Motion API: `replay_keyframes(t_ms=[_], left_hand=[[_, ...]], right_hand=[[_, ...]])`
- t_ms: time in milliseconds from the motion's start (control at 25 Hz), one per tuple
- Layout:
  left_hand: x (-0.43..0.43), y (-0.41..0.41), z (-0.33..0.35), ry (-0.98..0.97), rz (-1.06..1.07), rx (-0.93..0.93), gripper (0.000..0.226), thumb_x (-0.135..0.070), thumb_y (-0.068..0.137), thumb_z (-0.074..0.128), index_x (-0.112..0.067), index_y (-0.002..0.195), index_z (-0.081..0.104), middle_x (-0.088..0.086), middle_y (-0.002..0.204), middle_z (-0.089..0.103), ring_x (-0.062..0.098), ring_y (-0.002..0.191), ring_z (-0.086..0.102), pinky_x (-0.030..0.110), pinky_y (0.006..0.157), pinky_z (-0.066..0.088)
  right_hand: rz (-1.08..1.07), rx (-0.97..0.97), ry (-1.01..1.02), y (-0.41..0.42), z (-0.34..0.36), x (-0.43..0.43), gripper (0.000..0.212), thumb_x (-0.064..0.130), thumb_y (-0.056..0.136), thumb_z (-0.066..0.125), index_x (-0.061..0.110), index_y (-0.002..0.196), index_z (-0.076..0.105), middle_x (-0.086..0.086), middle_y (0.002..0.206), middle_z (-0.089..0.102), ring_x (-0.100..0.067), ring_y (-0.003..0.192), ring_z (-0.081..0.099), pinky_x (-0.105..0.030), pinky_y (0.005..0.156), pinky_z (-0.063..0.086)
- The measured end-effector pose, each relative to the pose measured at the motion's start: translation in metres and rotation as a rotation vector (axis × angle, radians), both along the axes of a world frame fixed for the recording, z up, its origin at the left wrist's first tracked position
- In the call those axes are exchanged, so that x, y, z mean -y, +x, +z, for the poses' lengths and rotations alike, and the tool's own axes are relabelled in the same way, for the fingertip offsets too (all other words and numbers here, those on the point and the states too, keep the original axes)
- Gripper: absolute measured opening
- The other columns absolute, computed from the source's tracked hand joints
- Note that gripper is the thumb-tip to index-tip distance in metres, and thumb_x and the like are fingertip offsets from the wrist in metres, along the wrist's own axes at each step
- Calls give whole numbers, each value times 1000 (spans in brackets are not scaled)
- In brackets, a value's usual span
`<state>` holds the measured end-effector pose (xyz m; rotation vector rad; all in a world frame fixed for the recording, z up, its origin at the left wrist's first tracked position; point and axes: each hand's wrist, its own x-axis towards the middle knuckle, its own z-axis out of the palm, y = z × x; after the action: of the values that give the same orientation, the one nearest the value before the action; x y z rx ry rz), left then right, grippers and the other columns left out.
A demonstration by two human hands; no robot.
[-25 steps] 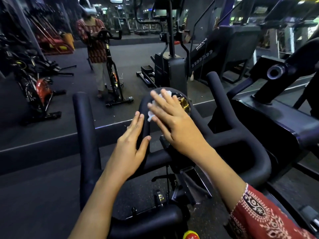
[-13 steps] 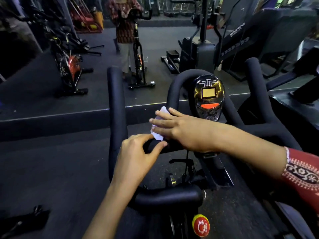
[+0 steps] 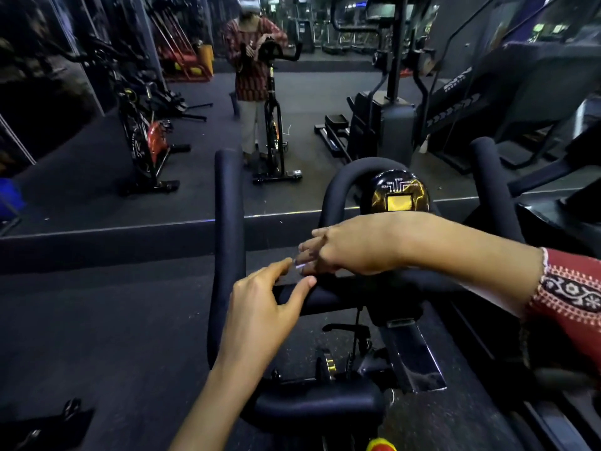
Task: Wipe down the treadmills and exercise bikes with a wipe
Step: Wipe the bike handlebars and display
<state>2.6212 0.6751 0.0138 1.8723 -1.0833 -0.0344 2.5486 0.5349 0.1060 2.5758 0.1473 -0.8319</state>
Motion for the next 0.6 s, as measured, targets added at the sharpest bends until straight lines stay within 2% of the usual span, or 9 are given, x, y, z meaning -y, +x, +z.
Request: replay_keyframes(t_ms=[40,120,240,280,360,440,480,520,600], left_hand=[[4,1,2,0,-12,-3,50,-38,78,74,-14,122,65,-1,115,68,12,108,62,16,87,44],[20,5,9,-7,-72,-2,49,-31,80,74,-13,124,63,-1,116,68,12,109,61,6,84,41],[48,15,24,-27,-149,7,42,-25,82,72,-12,121,65,-1,113,69,7,106,62,-4,79,36],[58,19,30,-50,-161,6,44,-28,81,73,-12,122,65,-2,112,69,2,105,61,-2,80,38],[75,26,42,-95,-169,8,46,-29,80,74,-14,122,64,-1,113,69,-3,104,59,3,84,41],[94,29,53,-110,-157,55,44,-26,80,74,-13,121,65,1,117,67,6,110,60,13,90,43],[103,30,58,-116,-144,89,43,-25,80,75,-12,120,66,2,118,67,11,111,60,17,91,43],[112,31,63,-119,-135,108,44,-25,80,75,-11,120,66,3,117,67,14,112,61,21,93,44],[128,32,71,-109,-135,104,45,-27,78,76,-12,119,66,3,114,69,13,108,63,22,93,45]], right_hand=[[-15,5,33,6,1,8,44,13,97,45,20,140,45,-3,149,39,-23,139,32,-42,117,21],[-37,37,93,18,8,25,30,23,93,56,22,122,61,-4,131,58,-23,128,44,-45,113,26],[-80,127,223,30,22,48,19,30,85,68,22,103,72,-7,106,70,-27,113,57,-50,105,37],[-104,175,255,31,31,56,21,28,83,72,22,102,74,-6,99,71,-28,107,60,-48,102,40],[-209,303,343,28,50,71,29,22,77,77,24,106,74,-6,92,71,-27,98,63,-35,90,47],[-282,417,443,23,63,89,32,23,73,82,25,105,75,-1,80,70,-18,77,61,-29,69,46],[-305,463,489,20,65,100,31,26,72,83,24,102,76,4,72,67,-12,66,55,-28,63,43],[-325,507,536,16,66,109,32,28,72,83,22,102,76,4,69,68,-10,62,52,-27,62,43],[-335,609,594,4,61,129,35,32,75,80,20,108,74,-5,82,73,-12,67,59,-29,68,47]])
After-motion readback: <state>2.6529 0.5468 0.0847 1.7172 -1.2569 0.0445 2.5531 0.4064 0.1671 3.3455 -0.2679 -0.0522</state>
